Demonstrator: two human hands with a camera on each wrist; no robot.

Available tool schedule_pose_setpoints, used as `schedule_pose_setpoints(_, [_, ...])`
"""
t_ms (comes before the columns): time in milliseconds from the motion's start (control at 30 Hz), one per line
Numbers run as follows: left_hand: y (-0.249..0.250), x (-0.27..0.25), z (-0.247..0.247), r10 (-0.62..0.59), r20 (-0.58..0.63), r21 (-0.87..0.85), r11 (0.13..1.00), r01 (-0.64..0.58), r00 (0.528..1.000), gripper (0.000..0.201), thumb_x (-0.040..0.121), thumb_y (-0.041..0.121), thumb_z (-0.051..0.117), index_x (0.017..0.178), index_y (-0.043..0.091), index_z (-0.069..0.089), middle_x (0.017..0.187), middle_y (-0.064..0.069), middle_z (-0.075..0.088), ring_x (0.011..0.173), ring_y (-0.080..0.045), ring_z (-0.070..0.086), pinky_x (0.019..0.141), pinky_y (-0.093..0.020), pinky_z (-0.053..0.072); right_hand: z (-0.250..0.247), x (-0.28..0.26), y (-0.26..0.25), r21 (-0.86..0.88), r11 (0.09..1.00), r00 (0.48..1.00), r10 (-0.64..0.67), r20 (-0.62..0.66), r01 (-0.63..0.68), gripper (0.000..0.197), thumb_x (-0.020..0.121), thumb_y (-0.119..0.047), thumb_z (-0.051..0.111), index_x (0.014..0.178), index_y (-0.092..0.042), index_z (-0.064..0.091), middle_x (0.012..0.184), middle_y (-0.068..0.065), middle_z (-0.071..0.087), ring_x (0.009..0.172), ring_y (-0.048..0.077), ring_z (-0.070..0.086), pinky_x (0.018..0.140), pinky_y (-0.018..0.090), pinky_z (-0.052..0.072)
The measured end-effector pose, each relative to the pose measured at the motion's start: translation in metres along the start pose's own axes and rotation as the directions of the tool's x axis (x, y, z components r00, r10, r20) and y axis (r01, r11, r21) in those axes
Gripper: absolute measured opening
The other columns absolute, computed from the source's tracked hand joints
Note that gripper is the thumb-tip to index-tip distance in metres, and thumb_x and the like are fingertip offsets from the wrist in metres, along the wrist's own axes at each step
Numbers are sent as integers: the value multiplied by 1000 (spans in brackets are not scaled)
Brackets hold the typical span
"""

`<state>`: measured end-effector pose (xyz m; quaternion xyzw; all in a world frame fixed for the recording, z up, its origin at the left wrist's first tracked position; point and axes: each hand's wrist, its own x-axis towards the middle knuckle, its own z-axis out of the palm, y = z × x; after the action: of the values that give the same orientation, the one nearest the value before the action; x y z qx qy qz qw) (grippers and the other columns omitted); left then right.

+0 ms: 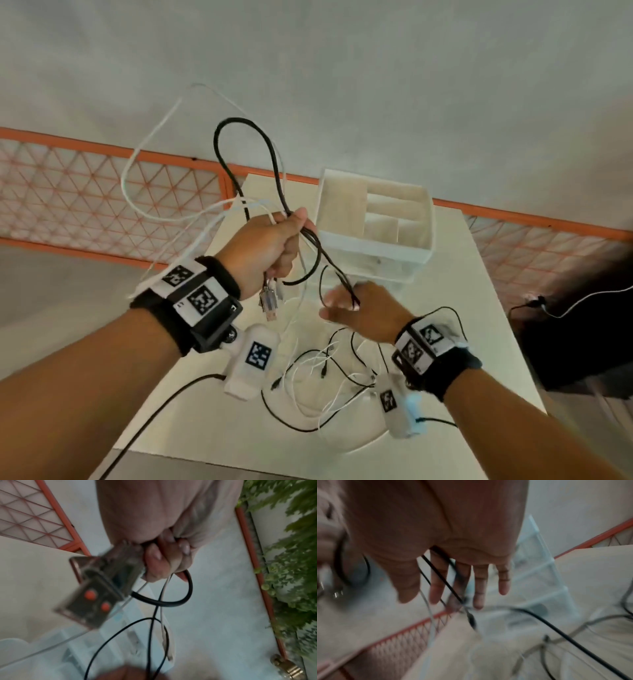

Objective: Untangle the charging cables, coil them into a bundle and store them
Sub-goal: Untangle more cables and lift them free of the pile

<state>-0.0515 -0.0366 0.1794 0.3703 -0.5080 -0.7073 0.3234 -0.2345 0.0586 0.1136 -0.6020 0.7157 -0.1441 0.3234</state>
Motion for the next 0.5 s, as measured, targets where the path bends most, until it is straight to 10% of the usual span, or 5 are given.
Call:
schedule_pose_setpoints(100, [14,1,-19,9,-135,20,1000,-6,991,28,102,32,51,83,12,59,46,7,30,36,-8,20,36,-17,20,31,9,33,113,977,984,178,29,-180,36,93,-45,57,67,-24,71,69,4,74,80,19,73,87,35,56])
schedule_pose_setpoints(300, [22,9,-74,-74,-442,49,993,106,894,34,102,25,49,69,18,46,48,5,31,37,-9,21,39,-21,16,25,6,88,-33,906,905,418,-76,-421,33,95,-46,56,85,-16,65,72,4,69,54,16,67,51,21,46])
schedule_pose_setpoints(400, [-1,16,-79,-255,-419,157,925,346,871,36,104,27,44,72,11,49,43,4,30,32,-8,19,36,-18,14,28,10,94,5,898,896,438,-75,-439,29,89,-46,65,106,-22,61,100,9,69,83,25,72,73,33,59])
schedule_pose_setpoints(500, [-25,31,-74,-383,-402,195,852,487,832,39,106,28,41,75,6,51,39,3,29,29,-9,17,37,-14,13,28,13,83,53,913,911,408,-69,-405,41,87,-42,68,121,-27,52,90,0,70,85,19,70,86,35,54])
